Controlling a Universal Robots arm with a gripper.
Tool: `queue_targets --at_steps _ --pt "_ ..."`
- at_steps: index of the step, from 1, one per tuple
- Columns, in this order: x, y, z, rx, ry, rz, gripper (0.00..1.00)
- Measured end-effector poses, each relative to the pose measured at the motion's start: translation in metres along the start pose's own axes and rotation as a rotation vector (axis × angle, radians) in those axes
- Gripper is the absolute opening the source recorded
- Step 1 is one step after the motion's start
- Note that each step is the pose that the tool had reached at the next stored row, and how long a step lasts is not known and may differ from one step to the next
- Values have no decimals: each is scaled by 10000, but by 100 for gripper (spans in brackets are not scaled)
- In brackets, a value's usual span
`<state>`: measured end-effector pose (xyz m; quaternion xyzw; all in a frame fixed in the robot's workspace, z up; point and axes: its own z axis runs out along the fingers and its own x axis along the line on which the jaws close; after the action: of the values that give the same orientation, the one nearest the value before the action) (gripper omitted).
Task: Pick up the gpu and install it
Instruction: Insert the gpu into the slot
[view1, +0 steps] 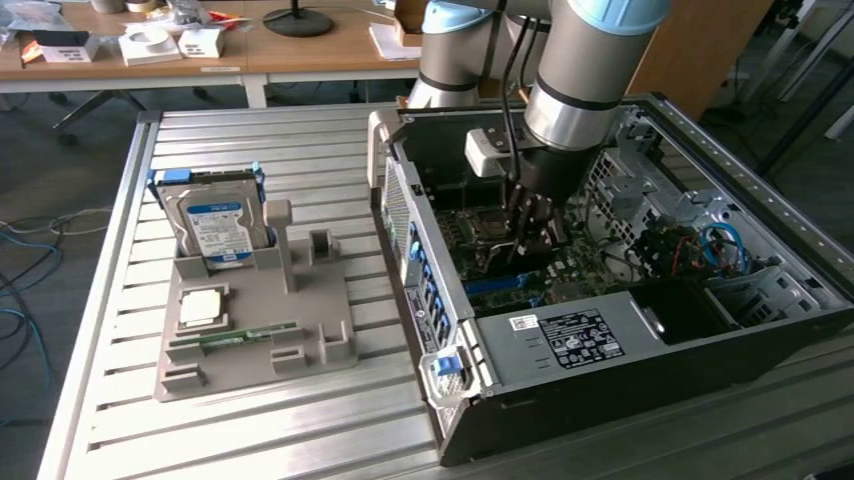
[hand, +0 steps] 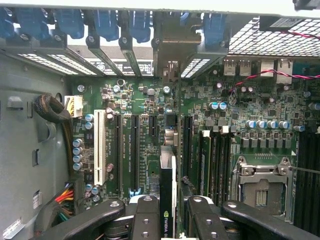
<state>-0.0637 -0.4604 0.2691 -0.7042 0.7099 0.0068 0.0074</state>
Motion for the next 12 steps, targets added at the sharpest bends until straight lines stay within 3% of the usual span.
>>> queue_targets --at_steps 12 --pt "1 0 31 1 0 -1 26"
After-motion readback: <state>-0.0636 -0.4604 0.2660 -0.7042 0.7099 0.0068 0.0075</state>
